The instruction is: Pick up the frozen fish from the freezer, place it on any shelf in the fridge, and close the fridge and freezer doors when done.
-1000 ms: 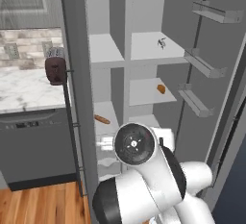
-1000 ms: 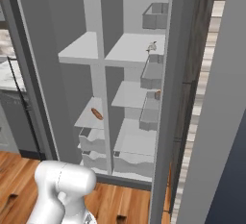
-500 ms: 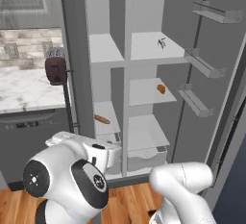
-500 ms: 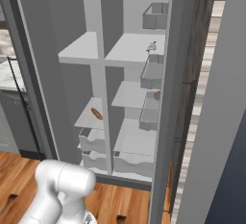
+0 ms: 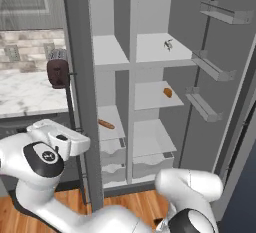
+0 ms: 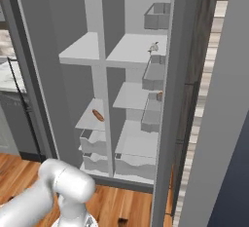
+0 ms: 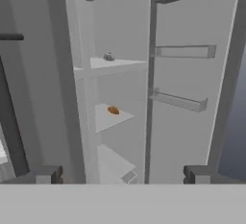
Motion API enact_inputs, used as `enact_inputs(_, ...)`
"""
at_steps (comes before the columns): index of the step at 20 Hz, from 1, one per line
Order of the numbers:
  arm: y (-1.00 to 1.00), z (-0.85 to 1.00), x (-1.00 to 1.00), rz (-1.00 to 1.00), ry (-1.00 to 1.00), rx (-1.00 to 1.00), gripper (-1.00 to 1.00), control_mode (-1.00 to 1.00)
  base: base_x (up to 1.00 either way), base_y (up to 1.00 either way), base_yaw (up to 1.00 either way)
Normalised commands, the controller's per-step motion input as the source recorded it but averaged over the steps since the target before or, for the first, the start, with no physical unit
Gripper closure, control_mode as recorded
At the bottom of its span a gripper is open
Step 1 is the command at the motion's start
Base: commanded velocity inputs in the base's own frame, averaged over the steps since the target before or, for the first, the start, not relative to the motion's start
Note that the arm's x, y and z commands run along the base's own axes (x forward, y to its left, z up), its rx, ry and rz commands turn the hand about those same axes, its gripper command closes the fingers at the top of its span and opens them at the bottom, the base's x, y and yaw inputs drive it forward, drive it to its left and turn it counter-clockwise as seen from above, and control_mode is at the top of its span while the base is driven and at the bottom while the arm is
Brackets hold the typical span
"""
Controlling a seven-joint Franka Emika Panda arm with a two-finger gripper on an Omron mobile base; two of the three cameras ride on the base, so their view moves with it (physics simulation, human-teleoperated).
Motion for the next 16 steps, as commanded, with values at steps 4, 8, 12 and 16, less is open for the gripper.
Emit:
enact_inputs(4, 0.35, -0.16, 0.75, -0.1, 0.0, -0.08, -1.0, -1.0, 0.0, 0.0, 0.0)
enact_inputs(8, 0.28, -0.18, 0.66, -0.08, 0.0, -0.08, -1.0, -1.0, 0.0, 0.0, 0.0)
enact_inputs(12, 0.06, -0.21, 0.55, -0.02, 0.0, -0.07, -1.0, -1.0, 0.0, 0.0, 0.0)
enact_inputs(16, 0.0, -0.23, 0.57, 0.0, 0.0, -0.06, -1.0, -1.0, 0.0, 0.0, 0.0)
